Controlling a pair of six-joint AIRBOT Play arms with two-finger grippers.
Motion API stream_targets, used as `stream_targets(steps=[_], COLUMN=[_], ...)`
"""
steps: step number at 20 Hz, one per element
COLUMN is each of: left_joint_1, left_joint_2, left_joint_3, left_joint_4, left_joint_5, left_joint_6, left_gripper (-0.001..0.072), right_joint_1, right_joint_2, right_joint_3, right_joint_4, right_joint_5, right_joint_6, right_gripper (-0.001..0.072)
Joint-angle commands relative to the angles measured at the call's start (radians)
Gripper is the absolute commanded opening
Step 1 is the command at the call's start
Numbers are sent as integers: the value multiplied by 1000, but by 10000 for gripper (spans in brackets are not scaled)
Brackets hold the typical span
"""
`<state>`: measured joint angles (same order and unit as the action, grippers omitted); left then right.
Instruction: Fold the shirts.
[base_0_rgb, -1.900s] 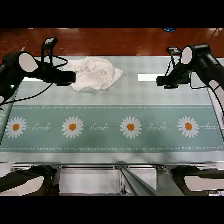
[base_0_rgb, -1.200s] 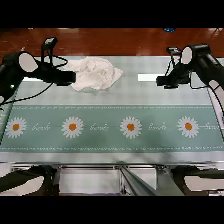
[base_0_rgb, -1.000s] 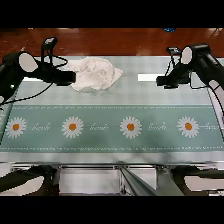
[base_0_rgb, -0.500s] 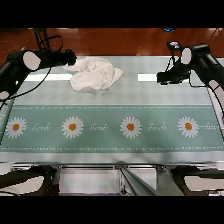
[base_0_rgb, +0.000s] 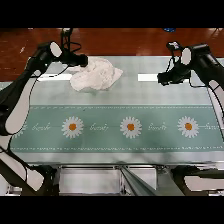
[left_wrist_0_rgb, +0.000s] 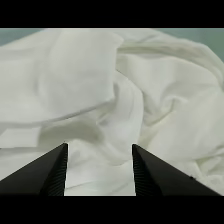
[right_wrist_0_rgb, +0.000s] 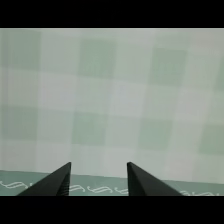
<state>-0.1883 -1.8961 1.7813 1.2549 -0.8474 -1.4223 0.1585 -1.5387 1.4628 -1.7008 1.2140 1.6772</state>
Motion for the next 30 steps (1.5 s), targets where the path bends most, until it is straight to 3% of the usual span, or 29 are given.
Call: stream_targets(steps=[1, 6, 9, 10, 12, 13, 14, 16, 21, 30], left_joint_1=[-4, -31, -43, -43, -42, -42, -42, -35, 9, 5], left_joint_2=[-116, -159, -175, -176, -176, -175, -174, -160, 14, 493], left_joint_3=[90, 90, 90, 90, 90, 90, 97, 135, 242, 249], left_joint_4=[-164, -166, -163, -163, -151, -117, -73, 11, 5, -142], left_joint_5=[-163, -223, -245, -247, -279, -303, -333, -381, -370, -161], left_joint_6=[157, 249, 259, 258, 259, 259, 256, 203, 126, 95], left_gripper=[498, 498, 497, 460, 167, 70, 18, 18, 17, 17], right_joint_1=[1, 1, 1, 1, 1, 1, 1, 1, 0, 1], right_joint_2=[0, 0, 0, 0, 1, 3, 9, 36, 173, 569], right_joint_3=[0, 0, 0, 0, 0, 0, 0, 0, 0, 0], right_joint_4=[0, 15, 44, 47, 55, 59, 61, 60, 50, 55], right_joint_5=[1, -1, -8, -6, 0, 6, 10, 14, 12, 13], right_joint_6=[23, 32, 32, 32, 32, 32, 32, 31, 31, 31], right_gripper=[409, 410, 409, 409, 409, 409, 409, 409, 409, 409])
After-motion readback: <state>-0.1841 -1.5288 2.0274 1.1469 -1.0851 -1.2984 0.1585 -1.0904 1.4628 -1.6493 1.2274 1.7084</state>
